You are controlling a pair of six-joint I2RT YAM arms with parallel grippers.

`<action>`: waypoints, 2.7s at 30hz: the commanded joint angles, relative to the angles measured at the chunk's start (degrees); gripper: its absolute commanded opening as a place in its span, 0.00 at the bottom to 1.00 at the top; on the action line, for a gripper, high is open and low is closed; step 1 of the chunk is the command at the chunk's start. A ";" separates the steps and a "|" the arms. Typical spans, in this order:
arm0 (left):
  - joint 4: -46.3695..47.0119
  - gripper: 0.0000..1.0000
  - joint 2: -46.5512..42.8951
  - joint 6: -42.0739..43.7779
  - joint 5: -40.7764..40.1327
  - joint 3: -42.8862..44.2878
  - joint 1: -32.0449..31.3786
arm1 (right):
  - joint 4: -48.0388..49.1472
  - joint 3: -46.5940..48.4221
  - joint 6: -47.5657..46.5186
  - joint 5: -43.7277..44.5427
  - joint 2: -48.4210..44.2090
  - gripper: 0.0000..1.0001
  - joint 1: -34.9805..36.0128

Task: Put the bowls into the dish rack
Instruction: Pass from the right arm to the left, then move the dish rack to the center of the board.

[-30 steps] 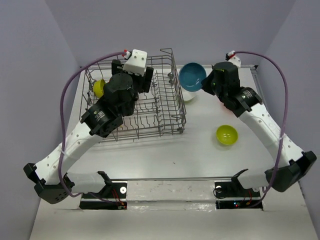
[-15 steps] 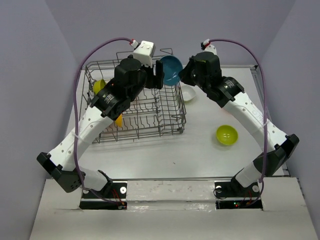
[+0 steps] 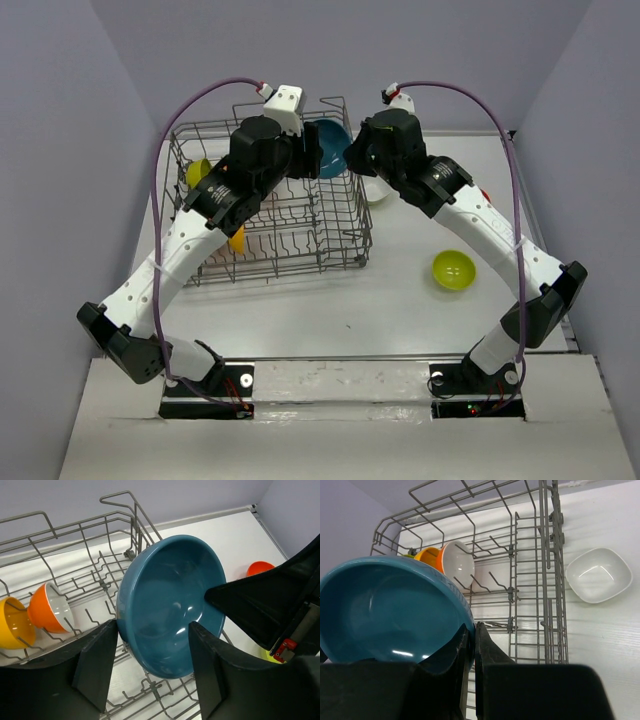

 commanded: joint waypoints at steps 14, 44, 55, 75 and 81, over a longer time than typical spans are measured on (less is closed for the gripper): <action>0.41 0.38 -0.67 -0.48 -1.71 0.41 0.11 | 4.00 0.47 -2.11 6.60 -1.66 0.01 1.22; -0.91 0.00 0.65 1.37 -14.27 0.15 0.12 | 10.67 -4.02 -4.31 2.73 -10.53 0.40 4.12; -6.44 0.00 2.49 1.63 -31.29 2.78 0.03 | 9.01 -7.00 -5.89 9.04 -14.40 0.43 4.12; -27.63 0.00 14.97 -6.36 -67.71 3.76 -4.01 | 1.28 -10.26 -10.11 22.86 -17.13 0.45 4.12; -33.42 0.00 17.61 -10.84 -68.68 3.49 -5.60 | -0.40 -9.99 -9.06 23.03 -16.16 0.45 4.12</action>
